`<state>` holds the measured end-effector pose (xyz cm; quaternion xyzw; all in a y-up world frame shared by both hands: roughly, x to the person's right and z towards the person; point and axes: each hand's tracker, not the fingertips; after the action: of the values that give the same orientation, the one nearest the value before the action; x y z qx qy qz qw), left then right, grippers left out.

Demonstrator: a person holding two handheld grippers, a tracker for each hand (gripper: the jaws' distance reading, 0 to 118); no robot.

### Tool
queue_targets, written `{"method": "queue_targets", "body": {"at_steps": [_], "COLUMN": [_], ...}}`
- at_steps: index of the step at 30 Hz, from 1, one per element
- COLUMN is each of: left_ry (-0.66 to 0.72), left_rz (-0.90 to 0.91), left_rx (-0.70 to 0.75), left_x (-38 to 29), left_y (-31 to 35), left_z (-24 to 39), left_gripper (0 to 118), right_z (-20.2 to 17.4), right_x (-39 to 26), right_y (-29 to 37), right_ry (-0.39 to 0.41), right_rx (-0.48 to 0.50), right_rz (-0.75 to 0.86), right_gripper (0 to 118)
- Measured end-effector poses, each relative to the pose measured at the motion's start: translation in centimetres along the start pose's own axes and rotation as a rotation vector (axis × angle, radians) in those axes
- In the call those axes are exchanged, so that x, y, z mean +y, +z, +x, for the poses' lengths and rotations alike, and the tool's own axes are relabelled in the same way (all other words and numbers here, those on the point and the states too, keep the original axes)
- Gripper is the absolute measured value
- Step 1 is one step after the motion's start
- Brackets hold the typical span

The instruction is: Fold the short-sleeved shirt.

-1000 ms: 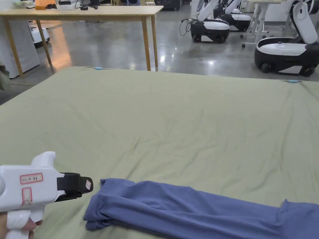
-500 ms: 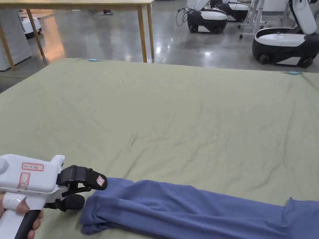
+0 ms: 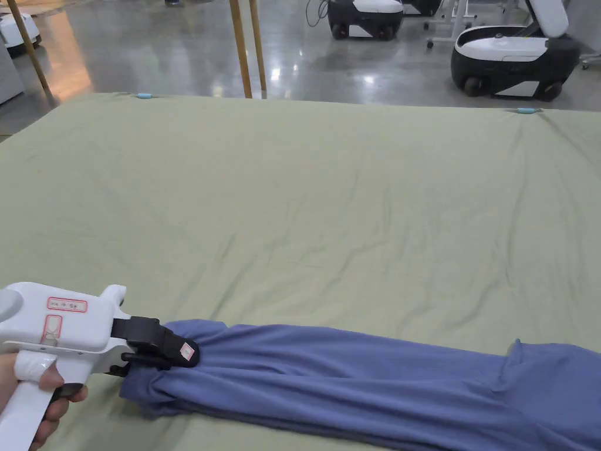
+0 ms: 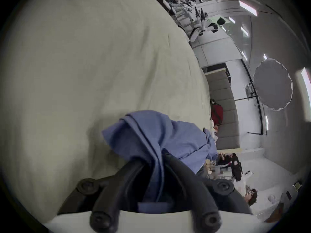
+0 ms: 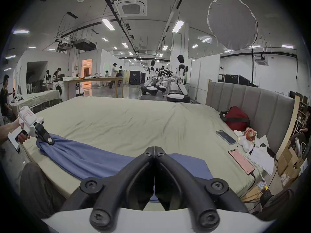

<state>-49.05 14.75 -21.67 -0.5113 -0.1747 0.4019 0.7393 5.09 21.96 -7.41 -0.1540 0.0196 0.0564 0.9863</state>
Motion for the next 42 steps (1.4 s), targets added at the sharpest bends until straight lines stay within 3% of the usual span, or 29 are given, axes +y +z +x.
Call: {"method": "queue_targets", "body": {"at_steps": [9,14,19,23,29,32,33,35,36,39,40,41,42], "left_ry": [-0.01,-0.104,-0.261,-0.301,-0.324,-0.401,-0.397,-0.411,-0.415,-0.413,-0.409,-0.413,-0.402], "left_rz": [0.174,0.171,0.149,0.114,-0.006,-0.014,-0.027,-0.115,-0.133,-0.077,-0.025,0.006,0.038], "left_rx": [0.091,0.184,0.287,0.29,0.327,0.377,0.383,0.34,0.324,0.259,0.238,0.2,0.172], "left_x": [-1.6,-3.1,-4.5,-5.3,-6.7,-8.2,-8.5,-9.3,-9.1,-9.7,-9.4,-9.4,-9.5], "left_y": [8.8,8.6,4.5,-0.7,-10.5,-15.0,-16.3,-18.6,-19.3,-17.4,-15.9,-14.3,-12.4], "left_z": [2.8,8.5,16.3,20.6,23.5,24.2,24.1,23.6,23.2,23.5,23.7,23.7,23.4], "left_gripper": [6,6,6,6,6,7,15,100,118,111,103,88,58], "right_z": [1.1,1.0,0.9,1.4,2.6,3.3,3.5,4.0,4.2,4.9,5.0,5.2,5.2], "right_x": [1.0,1.9,2.4,2.2,1.9,1.6,1.6,1.4,1.4,1.2,1.2,1.1,1.0], "right_y": [-0.4,-1.6,-1.6,-1.3,-0.4,-0.2,-0.2,-0.3,-0.3,-0.3,-0.3,-0.4,-0.6], "right_ry": [-0.027,-0.015,-0.025,-0.048,-0.036,-0.045,-0.047,-0.049,-0.049,-0.062,-0.067,-0.071,-0.077], "right_rx": [-0.033,-0.069,-0.085,-0.075,-0.082,-0.089,-0.092,-0.097,-0.101,-0.106,-0.106,-0.103,-0.099], "right_rz": [0.075,0.111,0.115,0.103,0.089,0.079,0.074,0.064,0.059,0.051,0.045,0.041,0.035], "right_gripper": [1,1,1,1,1,1,1,1,1,1,1,1,1]}}
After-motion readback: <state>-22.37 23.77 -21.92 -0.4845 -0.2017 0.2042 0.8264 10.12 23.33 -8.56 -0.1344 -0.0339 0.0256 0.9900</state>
